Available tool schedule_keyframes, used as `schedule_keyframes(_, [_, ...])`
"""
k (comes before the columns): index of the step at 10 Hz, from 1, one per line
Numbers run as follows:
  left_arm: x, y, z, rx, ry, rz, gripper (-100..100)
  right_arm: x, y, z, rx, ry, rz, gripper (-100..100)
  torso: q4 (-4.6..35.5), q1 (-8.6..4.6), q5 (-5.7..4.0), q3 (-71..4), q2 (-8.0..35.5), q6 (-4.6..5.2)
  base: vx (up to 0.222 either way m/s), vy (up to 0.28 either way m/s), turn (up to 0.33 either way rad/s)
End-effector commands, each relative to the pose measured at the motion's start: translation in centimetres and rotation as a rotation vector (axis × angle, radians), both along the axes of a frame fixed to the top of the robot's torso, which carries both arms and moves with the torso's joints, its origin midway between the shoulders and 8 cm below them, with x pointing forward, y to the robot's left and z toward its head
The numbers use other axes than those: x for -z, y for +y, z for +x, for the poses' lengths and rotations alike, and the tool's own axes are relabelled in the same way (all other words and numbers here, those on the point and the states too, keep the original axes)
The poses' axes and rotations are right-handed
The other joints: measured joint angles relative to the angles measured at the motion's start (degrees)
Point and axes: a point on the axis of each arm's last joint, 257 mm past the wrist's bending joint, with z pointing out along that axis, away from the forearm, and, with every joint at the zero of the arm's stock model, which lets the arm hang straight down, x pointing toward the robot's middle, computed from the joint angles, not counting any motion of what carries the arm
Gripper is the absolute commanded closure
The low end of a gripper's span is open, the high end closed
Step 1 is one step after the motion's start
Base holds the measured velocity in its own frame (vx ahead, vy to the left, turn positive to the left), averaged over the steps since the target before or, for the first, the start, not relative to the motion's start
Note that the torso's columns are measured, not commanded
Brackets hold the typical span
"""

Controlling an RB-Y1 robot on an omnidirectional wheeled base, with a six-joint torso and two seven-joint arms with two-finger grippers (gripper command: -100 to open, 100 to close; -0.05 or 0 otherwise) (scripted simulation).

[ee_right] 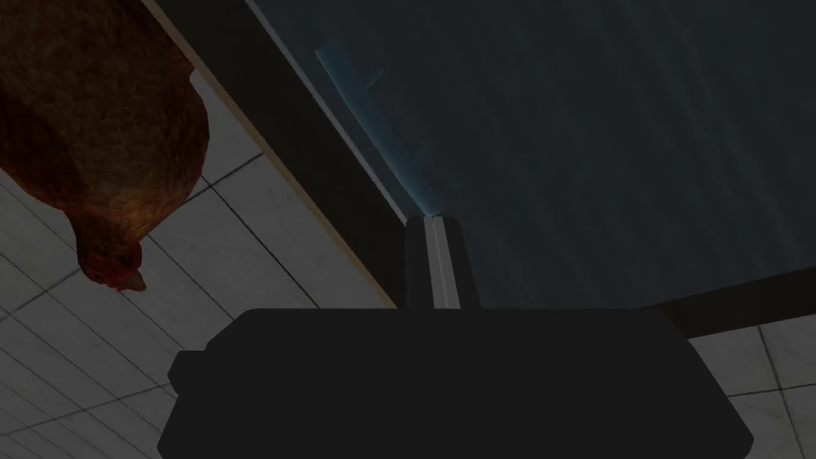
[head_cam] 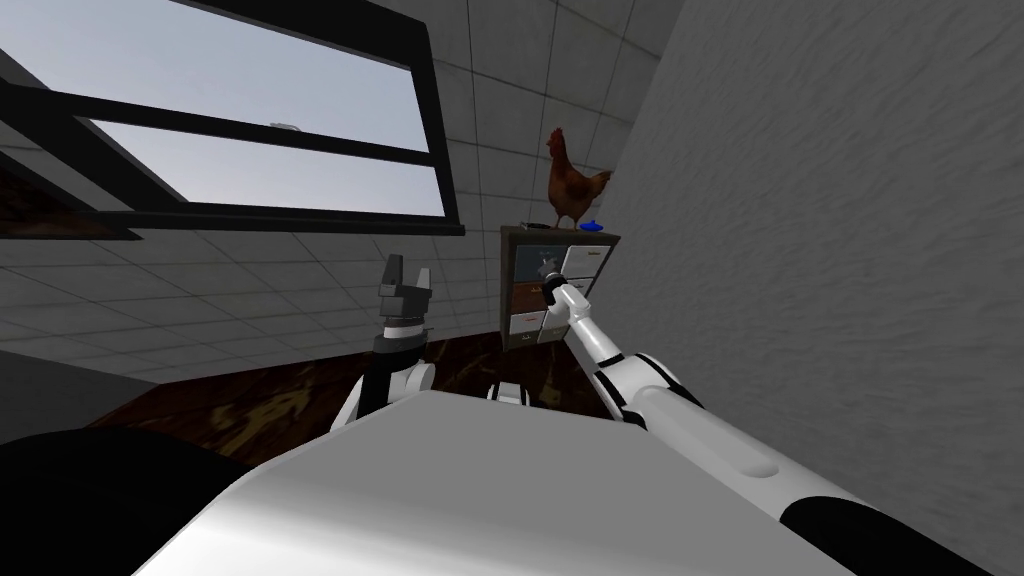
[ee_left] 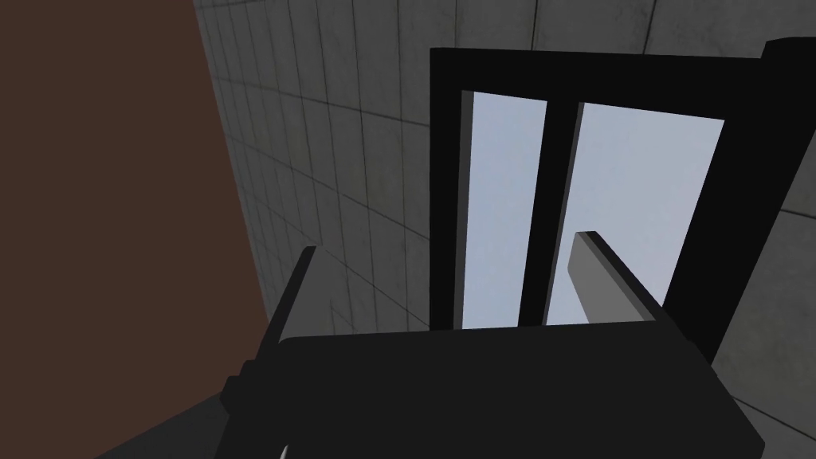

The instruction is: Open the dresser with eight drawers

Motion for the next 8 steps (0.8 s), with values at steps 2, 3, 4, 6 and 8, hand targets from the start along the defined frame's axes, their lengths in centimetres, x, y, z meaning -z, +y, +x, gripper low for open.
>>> schedule_keyframes(2, [0.00, 0.00, 0.00, 0.000, 0.000, 0.000, 0, -0.36, -0.15, -0.44, 0.032, -0.055, -0.186, 100, 0.0, -0.03, -0.01, -0.1, -0.1, 0.01, -0.082, 0.004, -0.051])
schedule_keyframes(3, [0.00, 0.00, 0.00, 0.000, 0.000, 0.000, 0, -0.45, -0.19, -0.57, 0.040, -0.070, -0.236, 100, 0.0, -0.03, -0.01, -0.1, -0.1, 0.00, -0.079, 0.006, -0.042])
schedule_keyframes(4, [0.00, 0.00, 0.00, 0.000, 0.000, 0.000, 0, -0.54, -0.21, -0.71, 0.049, -0.086, -0.286, 100, 0.0, -0.03, -0.01, 0.0, -0.1, 0.00, -0.077, 0.004, -0.051])
schedule_keyframes(6, [0.00, 0.00, 0.00, 0.000, 0.000, 0.000, 0, -0.79, -0.55, -0.38, 0.052, -0.091, -0.322, -100, 0.0, -0.04, -0.01, -0.1, -0.1, -0.01, 0.005, 0.020, -0.006])
schedule_keyframes(8, [0.00, 0.00, -0.01, 0.000, 0.000, 0.000, 0, -0.95, -0.94, -0.11, 0.060, -0.101, -0.377, -100, -0.1, 0.13, 0.04, -0.2, -0.4, -0.01, 0.086, 0.078, -0.004])
